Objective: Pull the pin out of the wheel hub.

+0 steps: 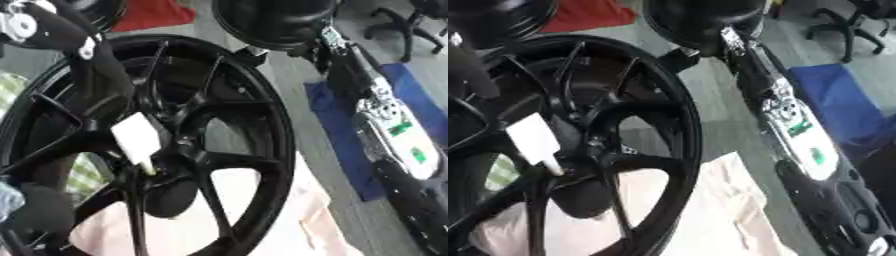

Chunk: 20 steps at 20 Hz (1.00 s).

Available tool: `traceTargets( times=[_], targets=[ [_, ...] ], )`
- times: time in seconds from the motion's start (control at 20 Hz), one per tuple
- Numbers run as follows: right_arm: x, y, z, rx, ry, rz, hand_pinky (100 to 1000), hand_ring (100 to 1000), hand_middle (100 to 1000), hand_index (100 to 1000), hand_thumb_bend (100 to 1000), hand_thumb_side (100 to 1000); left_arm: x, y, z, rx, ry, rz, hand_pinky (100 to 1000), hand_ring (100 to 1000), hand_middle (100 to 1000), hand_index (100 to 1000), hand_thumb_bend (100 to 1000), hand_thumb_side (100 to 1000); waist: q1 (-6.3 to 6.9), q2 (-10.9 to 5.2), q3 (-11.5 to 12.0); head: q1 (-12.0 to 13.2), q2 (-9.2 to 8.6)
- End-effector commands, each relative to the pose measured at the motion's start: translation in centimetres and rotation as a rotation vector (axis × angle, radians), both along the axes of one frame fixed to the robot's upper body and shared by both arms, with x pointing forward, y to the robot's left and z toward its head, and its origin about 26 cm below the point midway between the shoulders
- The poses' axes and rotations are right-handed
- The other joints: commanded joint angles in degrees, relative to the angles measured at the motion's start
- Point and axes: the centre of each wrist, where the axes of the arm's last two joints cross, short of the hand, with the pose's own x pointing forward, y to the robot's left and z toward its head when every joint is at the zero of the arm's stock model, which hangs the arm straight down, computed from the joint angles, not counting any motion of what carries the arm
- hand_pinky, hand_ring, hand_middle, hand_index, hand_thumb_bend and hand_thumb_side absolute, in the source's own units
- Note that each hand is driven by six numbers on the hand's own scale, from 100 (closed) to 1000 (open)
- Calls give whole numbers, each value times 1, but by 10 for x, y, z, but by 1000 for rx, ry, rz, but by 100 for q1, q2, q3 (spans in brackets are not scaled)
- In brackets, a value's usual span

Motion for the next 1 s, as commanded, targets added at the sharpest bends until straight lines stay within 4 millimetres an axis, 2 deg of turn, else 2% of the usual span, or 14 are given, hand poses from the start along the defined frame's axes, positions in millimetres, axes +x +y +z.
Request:
traceTargets(
  times=[0.05, 0.2, 0.35, 0.55, 0.75, 1.0],
  targets=[
    [0, -1, 6, -9, -11, 3, 1000, 736, 512, 710, 100, 752, -11, 3, 4, -64, -8, 152, 855, 666, 693, 838, 648, 622, 21, -112, 2, -62, 45],
    [0, -1, 5, -8, -5, 5, 1000, 736, 513, 710, 100, 753, -17, -1, 4, -151, -5, 296, 855, 660, 689, 833, 645, 614, 45, -124, -3, -69, 64],
    [0, -1, 4, -6, -2, 4, 1000, 735, 513, 710, 100, 754, -17, -5, 0, -189, 16, 362, 857, 658, 688, 834, 643, 612, 70, -123, -20, -62, 72],
    [0, -1, 3, -1, 2, 0, 1000, 735, 513, 710, 100, 757, -4, -7, -12, -181, 74, 418, 858, 664, 692, 835, 644, 615, 115, -114, -51, -46, 126],
    [1, -1, 3, 2, 4, 3, 1000, 735, 513, 710, 100, 757, 12, -5, -24, -135, 104, 435, 867, 713, 735, 853, 653, 632, 143, -104, -66, -11, 137],
    [1, 0, 3, 5, 3, 4, 1000, 736, 513, 710, 100, 759, 27, -2, -26, -105, 103, 467, 849, 687, 689, 829, 699, 634, 132, -94, -73, -13, 155]
  ],
)
